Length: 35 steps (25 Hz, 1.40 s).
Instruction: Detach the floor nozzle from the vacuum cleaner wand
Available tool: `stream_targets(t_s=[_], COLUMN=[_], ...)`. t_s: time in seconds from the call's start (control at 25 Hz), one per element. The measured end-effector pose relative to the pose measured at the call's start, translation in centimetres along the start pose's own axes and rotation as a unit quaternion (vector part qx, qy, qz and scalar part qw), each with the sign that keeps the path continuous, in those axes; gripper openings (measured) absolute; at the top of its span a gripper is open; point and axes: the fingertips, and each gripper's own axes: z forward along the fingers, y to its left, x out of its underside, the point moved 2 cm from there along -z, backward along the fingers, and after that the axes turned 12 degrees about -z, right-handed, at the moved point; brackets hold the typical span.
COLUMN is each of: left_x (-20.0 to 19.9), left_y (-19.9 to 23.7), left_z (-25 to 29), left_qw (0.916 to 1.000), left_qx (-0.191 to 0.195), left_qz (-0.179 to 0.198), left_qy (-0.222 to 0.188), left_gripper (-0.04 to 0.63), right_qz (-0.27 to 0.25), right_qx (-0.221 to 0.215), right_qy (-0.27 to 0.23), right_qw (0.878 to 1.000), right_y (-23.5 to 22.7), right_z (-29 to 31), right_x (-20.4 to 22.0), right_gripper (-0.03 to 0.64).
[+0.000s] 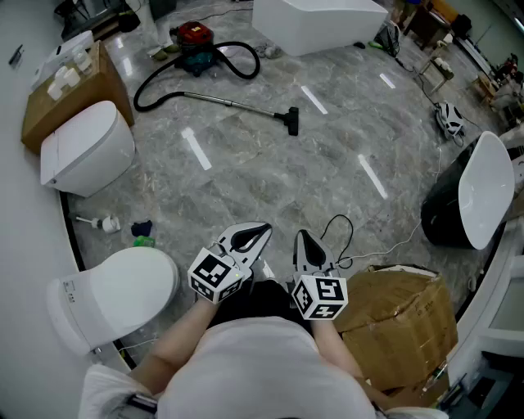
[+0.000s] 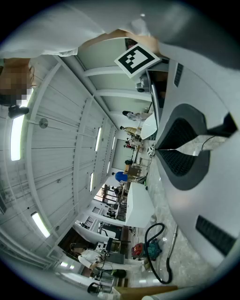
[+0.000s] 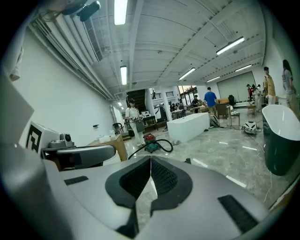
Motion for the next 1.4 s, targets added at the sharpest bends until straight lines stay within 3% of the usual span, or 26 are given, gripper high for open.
stream_targets(t_s=[0.48,1.4], left_x=[0.3,1.1], left_y=[-0.1,4.1], left_z=[0.3,-2.3], left_qw=[0.9999,0.9991], left_qx=[0.010,0.025], left_qz=[0.001,-0.027], left_qy=[0.004,0.020], left_gripper=[0.011,0.010], right_qz=[0.010,0.040], right_qx=[0.000,0.048], right_qy=[-0.007,-0.020], right_qw=[1.000,0.998], right_y=[0.3,3.5], right_z=[0.2,2.0], right_x=[-0.1,0.5], right_gripper=[0.018,0.020])
